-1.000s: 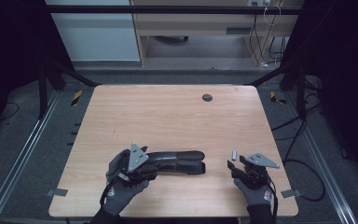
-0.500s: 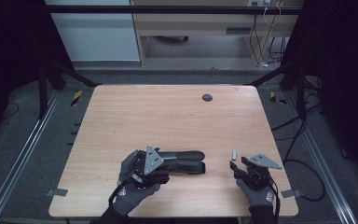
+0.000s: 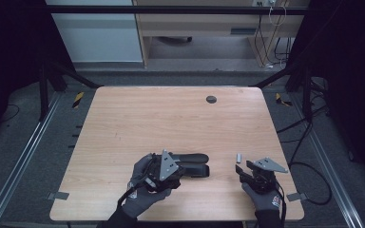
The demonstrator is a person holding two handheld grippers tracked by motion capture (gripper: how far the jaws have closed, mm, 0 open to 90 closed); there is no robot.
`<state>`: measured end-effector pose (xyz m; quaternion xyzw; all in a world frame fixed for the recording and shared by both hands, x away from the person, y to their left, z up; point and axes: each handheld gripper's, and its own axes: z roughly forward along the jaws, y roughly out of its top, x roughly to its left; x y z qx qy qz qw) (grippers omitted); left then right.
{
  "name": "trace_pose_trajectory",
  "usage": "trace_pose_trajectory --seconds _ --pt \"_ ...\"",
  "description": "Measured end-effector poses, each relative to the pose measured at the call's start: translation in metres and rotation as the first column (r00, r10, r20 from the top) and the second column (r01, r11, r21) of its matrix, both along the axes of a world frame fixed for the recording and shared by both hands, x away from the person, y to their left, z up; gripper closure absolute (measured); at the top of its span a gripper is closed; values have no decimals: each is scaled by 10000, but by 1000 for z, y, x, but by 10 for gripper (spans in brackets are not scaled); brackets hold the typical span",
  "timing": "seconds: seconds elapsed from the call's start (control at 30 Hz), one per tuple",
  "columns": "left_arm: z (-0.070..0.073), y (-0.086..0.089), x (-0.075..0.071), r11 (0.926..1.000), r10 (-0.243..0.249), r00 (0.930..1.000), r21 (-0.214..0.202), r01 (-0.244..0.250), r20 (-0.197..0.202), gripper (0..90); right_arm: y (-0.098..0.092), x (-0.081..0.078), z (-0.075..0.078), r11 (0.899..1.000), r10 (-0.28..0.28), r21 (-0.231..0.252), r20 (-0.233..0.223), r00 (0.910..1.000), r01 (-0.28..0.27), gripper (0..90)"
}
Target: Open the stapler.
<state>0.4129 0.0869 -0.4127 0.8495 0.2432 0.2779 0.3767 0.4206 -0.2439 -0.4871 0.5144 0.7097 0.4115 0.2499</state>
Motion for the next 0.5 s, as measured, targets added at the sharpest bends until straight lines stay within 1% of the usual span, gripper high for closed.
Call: trace_pose_trajectory --seconds 0.07,0.17,0.3,0.33,0.5 --pt "0 -2 1 9999 9 10000 100 -9 40 340 -1 0 0 10000 -33 33 -1 10000 33 496" --pt "-2 -5 2 9997 43 9998 228 -48 206 345 -2 0 0 10000 -41 34 -13 10000 41 496" --pt "-5 -9 4 9989 38 9996 456 -51 287 351 -2 1 -1 10000 -75 -23 13 10000 75 496" --pt "-5 -9 4 9984 12 9996 566 -29 293 354 -3 1 -1 10000 -63 -24 19 10000 63 496" --pt "-7 -11 4 9972 -25 9992 753 -5 409 366 -3 1 -1 10000 -83 21 -33 10000 83 495"
